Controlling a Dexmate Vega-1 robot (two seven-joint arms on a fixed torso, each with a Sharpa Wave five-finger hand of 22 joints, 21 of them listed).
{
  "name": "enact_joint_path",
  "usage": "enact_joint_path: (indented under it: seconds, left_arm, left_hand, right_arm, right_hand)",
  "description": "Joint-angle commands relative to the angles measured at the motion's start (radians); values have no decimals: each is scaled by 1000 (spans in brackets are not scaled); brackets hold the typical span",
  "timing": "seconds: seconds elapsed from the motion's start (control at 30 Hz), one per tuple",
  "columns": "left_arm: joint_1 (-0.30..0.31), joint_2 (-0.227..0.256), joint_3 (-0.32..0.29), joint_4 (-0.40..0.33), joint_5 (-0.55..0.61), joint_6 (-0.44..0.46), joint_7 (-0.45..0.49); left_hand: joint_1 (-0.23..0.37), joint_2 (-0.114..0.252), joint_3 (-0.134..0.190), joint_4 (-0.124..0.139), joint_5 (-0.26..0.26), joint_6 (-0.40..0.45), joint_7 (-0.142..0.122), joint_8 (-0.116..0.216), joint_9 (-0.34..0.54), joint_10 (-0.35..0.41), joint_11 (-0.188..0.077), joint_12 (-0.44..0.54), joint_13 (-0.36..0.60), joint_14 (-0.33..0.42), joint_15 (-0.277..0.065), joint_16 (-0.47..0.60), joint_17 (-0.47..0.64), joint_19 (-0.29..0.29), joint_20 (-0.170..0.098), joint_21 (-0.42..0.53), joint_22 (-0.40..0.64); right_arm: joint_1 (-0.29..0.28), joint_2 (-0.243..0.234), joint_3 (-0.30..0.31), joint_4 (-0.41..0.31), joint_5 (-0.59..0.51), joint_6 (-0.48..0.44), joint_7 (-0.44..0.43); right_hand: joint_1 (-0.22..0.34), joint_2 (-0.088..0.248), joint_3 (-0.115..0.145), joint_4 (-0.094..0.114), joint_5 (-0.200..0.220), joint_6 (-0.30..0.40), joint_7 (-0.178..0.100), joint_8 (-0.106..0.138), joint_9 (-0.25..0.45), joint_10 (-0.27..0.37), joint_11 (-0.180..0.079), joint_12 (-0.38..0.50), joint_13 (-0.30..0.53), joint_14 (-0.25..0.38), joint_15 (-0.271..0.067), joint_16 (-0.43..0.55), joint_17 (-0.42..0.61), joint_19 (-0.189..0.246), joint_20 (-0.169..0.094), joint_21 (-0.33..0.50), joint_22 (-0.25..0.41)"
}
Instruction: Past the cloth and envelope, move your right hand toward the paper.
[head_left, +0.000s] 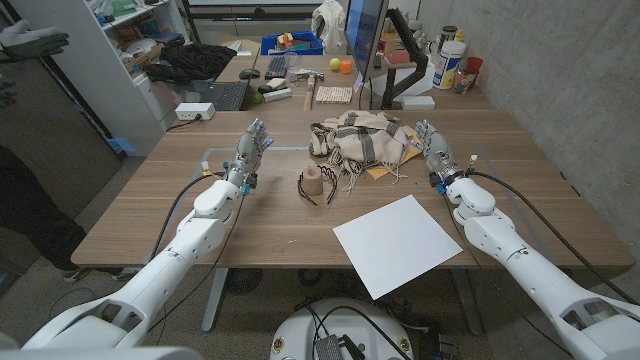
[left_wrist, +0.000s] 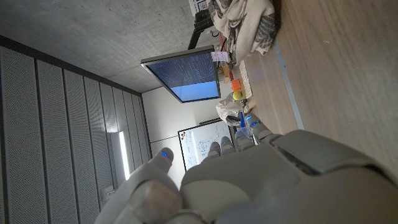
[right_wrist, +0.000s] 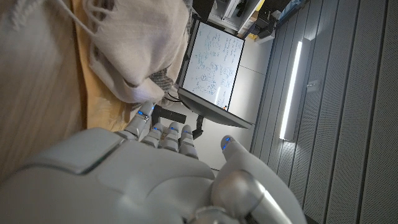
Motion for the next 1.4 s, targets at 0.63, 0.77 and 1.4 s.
enact_joint_path:
  seconds: [0.63, 0.77, 1.4]
  left_arm:
    - [22, -255, -312, 19, 296, 111, -216]
    - [21, -269, -330, 21, 312, 113, -230]
    - [2, -300, -374, 50, 350, 112, -279]
  left_hand:
    - [-1, 122, 3, 0, 5, -228, -18, 10, 3, -206, -1, 9, 5, -246, 2, 7, 2, -234, -35, 8, 2]
    - [-1, 122, 2, 0, 5, -227, -18, 9, 3, -203, 4, 10, 5, -245, 2, 7, 2, -234, -35, 8, 2]
    - [-2, 121, -2, 0, 6, -225, -17, 8, 3, -206, -3, 8, 5, -244, 3, 7, 2, -234, -35, 9, 2]
  right_arm:
    - [-31, 119, 184, 13, -420, 80, 4]
    - [-32, 116, 190, 8, -454, 89, 4]
    - [-58, 70, 217, -79, -545, 97, 30]
  right_hand:
    - [56, 40, 5, -56, 18, 194, -42, 35, 7, 184, -33, 46, 3, 153, -8, 16, -10, 31, -44, -11, 4]
    - [62, 39, 8, -61, 19, 205, -42, 36, 8, 190, -39, 45, 3, 157, -9, 14, -10, 33, -44, -14, 4]
    - [81, 32, 22, -77, 21, 268, -37, 39, 7, 255, -28, 54, 2, 220, -16, 11, -11, 76, -41, -20, 4]
